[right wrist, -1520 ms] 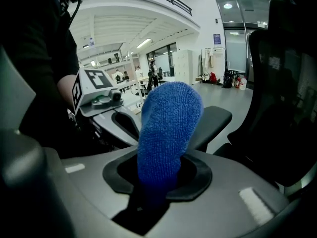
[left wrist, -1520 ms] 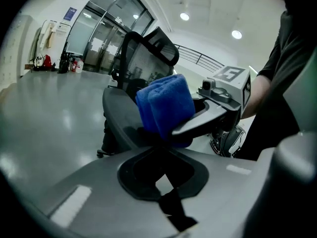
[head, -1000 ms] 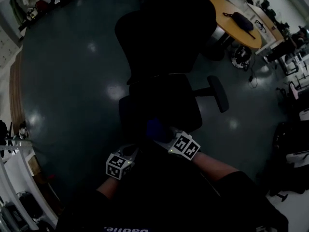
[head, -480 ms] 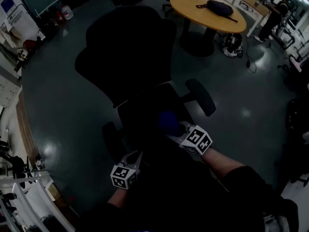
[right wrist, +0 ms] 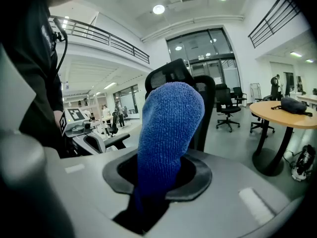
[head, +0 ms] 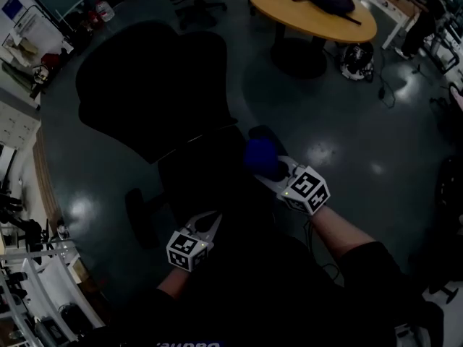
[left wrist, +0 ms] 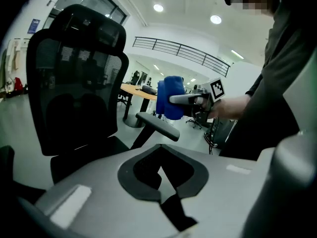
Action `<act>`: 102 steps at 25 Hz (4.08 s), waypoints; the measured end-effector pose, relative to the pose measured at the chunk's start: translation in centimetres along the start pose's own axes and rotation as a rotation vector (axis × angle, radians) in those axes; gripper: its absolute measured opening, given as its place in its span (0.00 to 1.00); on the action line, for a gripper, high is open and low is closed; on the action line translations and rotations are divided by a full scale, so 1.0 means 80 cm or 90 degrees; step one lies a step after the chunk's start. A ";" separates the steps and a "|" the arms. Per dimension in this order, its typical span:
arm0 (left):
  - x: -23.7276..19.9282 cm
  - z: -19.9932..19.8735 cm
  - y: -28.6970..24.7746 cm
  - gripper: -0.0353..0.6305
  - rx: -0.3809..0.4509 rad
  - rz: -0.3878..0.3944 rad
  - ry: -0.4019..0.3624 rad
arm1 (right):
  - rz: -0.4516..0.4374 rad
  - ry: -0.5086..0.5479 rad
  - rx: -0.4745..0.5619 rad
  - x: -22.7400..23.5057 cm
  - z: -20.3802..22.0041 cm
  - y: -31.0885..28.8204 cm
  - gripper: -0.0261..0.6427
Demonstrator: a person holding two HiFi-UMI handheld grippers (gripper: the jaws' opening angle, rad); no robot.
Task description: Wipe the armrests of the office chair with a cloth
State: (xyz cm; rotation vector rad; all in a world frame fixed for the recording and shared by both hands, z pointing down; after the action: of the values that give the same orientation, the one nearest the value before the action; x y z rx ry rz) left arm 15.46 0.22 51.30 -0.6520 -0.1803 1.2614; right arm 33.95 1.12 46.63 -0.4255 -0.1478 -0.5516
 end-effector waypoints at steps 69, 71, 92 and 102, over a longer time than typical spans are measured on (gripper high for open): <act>0.151 0.043 -0.225 0.08 -0.094 0.172 0.018 | -0.059 -0.037 -0.094 0.088 0.156 0.077 0.22; 0.151 0.044 -0.226 0.08 -0.092 0.172 0.023 | -0.056 -0.043 -0.092 0.076 0.162 0.083 0.22; 0.152 0.042 -0.227 0.08 -0.097 0.172 0.030 | -0.063 -0.022 -0.084 0.066 0.121 0.107 0.22; 0.149 0.035 -0.224 0.08 -0.079 0.169 0.037 | -0.080 0.070 -0.107 0.173 0.023 -0.001 0.22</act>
State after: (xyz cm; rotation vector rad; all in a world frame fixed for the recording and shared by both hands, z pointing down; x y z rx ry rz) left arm 32.72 9.51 60.74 -0.8393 -0.1280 1.4923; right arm 45.52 -4.72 51.71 -0.5509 -0.0218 -0.7130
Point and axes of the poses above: the fingertips, and each gripper's own axes: y backward along the fingers, x to its right, z out of its underside, the point moved 3 cm from there along y, backward along the fingers, and after that the axes turned 11 degrees about -z, right-handed, at the moved point
